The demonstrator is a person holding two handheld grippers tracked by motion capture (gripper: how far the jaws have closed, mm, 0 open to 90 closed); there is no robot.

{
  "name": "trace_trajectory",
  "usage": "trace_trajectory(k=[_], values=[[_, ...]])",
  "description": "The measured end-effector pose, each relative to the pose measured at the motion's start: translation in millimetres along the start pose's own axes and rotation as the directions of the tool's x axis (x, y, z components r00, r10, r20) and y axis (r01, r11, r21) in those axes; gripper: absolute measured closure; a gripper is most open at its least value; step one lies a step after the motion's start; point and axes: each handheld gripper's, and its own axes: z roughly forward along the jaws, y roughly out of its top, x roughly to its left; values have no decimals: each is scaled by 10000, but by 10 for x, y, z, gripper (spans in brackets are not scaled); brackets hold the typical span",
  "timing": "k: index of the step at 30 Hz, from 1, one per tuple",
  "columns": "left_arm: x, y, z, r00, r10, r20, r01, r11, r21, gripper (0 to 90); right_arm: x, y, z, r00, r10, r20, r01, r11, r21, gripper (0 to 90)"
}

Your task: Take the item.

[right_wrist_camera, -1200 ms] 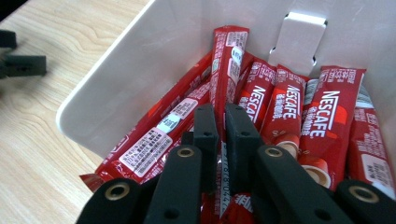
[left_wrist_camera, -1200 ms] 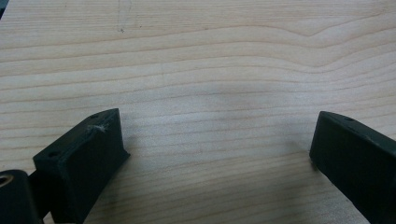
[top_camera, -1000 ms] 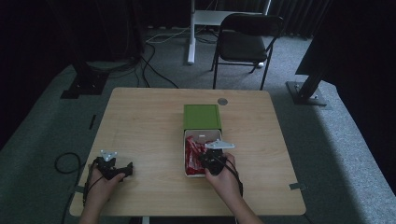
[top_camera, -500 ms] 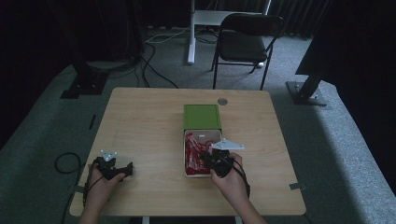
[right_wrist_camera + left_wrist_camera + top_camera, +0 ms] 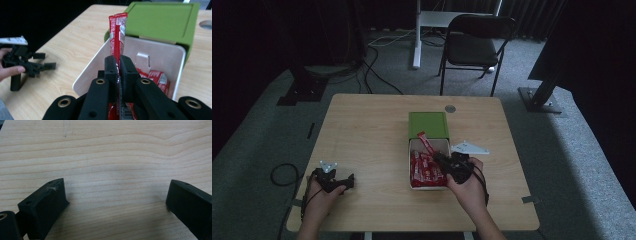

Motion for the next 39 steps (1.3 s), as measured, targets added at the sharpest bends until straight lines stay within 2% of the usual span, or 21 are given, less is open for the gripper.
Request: trace_trajectory(k=[10, 21, 33, 39], values=[[0, 1, -1, 10000, 2, 2, -2, 10000, 13, 38, -151, 167, -192, 9995, 254, 208, -240, 9976, -648, 856], [1, 1, -2, 10000, 7, 5, -7, 10000, 22, 38, -441, 173, -374, 9933, 626, 975, -522, 9930, -1055, 855], [0, 0, 0, 10000, -1, -1, 1, 10000, -2, 38, -835, 52, -564, 9728, 1242, 1957, -958, 9843, -1481, 855], [0, 0, 0, 10000, 2, 0, -2, 10000, 0, 38, -1046, -39, -654, 9553, 1378, 2614, -966, 9816, -1648, 855]])
